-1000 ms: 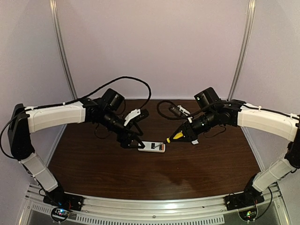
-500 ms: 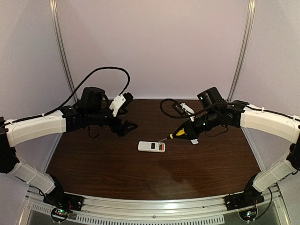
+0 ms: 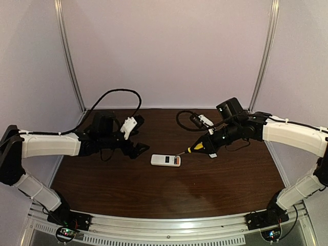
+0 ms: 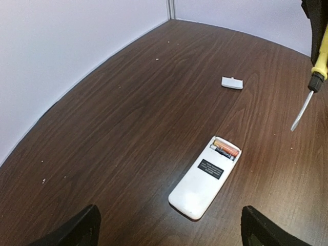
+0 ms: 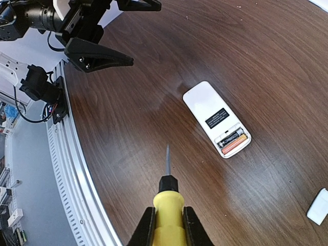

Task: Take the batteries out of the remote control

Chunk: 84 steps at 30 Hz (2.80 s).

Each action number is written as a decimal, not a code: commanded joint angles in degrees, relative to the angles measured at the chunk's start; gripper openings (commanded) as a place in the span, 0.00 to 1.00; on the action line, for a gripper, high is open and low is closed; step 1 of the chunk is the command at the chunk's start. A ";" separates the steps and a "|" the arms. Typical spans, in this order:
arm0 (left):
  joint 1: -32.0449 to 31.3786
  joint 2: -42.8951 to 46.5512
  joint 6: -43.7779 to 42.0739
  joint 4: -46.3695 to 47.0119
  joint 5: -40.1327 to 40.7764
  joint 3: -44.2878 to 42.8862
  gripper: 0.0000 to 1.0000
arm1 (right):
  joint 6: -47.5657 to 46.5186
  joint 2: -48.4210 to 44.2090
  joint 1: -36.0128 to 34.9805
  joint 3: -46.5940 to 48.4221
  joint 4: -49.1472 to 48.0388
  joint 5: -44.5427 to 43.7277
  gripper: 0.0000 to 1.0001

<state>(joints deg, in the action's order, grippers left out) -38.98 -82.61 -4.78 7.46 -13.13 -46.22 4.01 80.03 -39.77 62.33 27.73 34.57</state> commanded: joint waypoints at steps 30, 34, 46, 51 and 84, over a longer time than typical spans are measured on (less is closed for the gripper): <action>0.27 -18.74 -21.50 -0.85 -14.14 -3.67 0.98 | -1.34 -1.66 1.36 -3.01 -1.41 -2.41 0.00; 0.22 -20.36 -22.06 -0.07 -13.39 -4.48 0.97 | -0.98 -2.05 1.45 -3.29 -2.25 -3.25 0.00; 2.07 -26.40 -26.24 -4.04 -17.81 -12.54 0.95 | -0.61 -3.25 1.54 -4.52 -2.62 -3.54 0.00; 2.31 -30.03 -28.97 -9.16 -18.20 -17.29 0.92 | -0.21 -4.05 1.54 -5.68 -3.21 -3.67 0.00; -0.03 -39.04 -27.70 -22.49 -25.49 -26.59 0.40 | -0.36 -3.68 1.62 -5.54 -3.62 -3.52 0.00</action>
<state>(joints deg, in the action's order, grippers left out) -37.43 -120.77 -33.54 -12.43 -38.06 -73.14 3.38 77.01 -38.48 56.75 24.93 31.83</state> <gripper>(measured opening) 0.561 0.169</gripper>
